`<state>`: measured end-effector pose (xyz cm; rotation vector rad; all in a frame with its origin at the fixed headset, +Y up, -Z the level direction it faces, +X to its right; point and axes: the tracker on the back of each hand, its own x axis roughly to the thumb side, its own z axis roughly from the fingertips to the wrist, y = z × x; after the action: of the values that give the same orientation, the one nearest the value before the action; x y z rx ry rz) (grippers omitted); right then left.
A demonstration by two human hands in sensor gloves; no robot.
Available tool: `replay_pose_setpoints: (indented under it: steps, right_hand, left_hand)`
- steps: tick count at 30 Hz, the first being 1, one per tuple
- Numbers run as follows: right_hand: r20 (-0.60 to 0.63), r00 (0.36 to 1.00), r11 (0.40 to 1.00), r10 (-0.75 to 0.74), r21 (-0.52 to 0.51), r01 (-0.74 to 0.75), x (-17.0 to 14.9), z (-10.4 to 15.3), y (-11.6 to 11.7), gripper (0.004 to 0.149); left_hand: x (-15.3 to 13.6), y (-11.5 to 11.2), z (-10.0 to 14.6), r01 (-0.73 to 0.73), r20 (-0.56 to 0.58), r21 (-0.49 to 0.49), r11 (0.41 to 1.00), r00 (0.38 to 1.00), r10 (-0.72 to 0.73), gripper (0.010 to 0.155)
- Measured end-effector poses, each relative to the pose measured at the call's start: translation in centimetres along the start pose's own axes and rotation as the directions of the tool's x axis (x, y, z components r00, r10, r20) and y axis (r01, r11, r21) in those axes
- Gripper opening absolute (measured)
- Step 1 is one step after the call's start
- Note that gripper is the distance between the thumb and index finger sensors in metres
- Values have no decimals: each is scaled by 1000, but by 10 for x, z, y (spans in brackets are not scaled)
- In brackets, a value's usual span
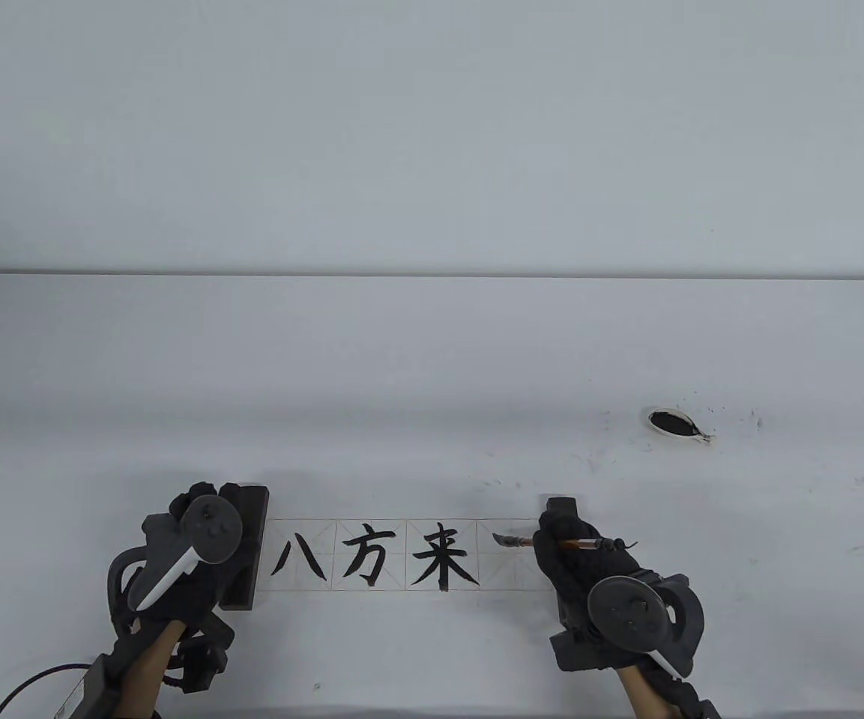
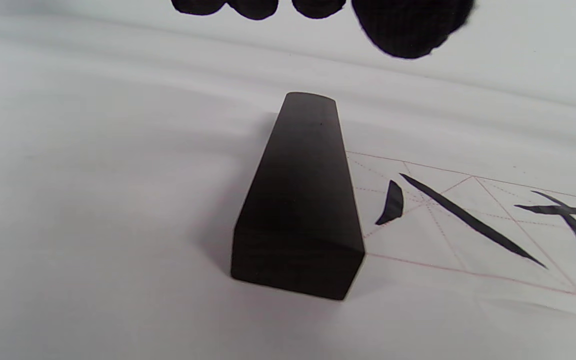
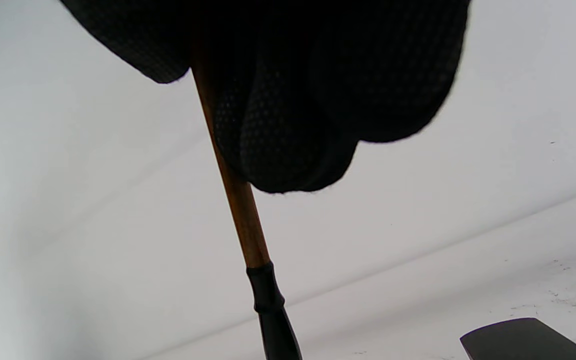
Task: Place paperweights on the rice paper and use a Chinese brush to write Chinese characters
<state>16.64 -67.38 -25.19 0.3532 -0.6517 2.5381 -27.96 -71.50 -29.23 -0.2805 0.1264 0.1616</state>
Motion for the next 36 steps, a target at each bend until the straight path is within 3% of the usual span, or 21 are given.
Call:
replay_pose_setpoints:
  steps: [17, 26, 31, 36]
  right_hand:
    - [23, 999, 996, 38, 85, -40, 7, 2, 13, 42]
    - [19, 1000, 994, 15, 105, -17, 7, 1, 8, 39]
    - [-3, 1000, 998, -8, 61, 8, 4, 1, 7, 41]
    - [-10, 1000, 994, 2, 105, -1, 2, 0, 11, 42]
  left_hand:
    - [2, -1, -1, 4, 4, -3, 1000, 1000, -4, 81]
    - [2, -2, -1, 5, 4, -4, 1000, 1000, -5, 81]
    - [2, -1, 0, 4, 3, -6, 1000, 1000, -4, 81]
    - [2, -2, 0, 5, 3, -9, 1000, 1000, -5, 81]
